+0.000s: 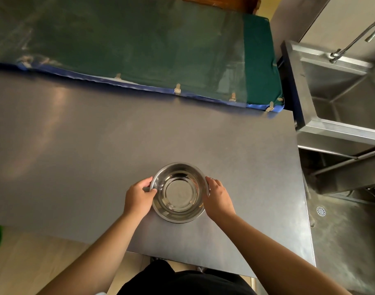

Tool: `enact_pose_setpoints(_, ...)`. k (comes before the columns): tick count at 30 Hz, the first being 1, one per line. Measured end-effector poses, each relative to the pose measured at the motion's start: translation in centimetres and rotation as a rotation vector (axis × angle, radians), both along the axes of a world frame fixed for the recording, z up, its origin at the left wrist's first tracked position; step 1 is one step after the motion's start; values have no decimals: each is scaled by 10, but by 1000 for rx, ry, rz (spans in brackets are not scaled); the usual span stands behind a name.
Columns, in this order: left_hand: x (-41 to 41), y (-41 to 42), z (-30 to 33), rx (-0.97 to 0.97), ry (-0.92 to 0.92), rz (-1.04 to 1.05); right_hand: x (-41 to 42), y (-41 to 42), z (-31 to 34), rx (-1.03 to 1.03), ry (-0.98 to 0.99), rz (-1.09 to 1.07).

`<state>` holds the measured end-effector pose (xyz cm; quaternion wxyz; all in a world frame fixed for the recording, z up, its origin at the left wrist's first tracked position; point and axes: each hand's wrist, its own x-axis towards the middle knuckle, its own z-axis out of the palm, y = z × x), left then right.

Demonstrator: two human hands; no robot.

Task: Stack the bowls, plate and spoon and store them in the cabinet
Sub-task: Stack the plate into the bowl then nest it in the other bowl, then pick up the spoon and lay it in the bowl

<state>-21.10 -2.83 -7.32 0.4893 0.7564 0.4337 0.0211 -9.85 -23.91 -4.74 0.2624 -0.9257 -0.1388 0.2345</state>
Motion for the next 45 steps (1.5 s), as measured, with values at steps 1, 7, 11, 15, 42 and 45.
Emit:
enact_pose_setpoints(1, 0, 0, 0, -6, -6, 12, 1, -2, -1, 18, 4, -7)
enact_pose_setpoints(7, 0, 0, -5, -18, 12, 33, 8, -20, -5, 47, -15, -45)
enact_pose_setpoints(11, -2, -1, -6, -9, 19, 26, 12, -32, -9, -26, -35, -63)
enact_pose_setpoints(15, -5, -4, -6, -1, 18, 24, 15, -39, -15, -138, -29, -40)
enact_pose_setpoints(42, 8, -2, -2, -295, -32, 160, 31, -30, 11, -263, -80, -102)
enact_pose_setpoints(45, 16, -4, 0, -344, -26, 146, 33, -22, 23, -201, -76, -87)
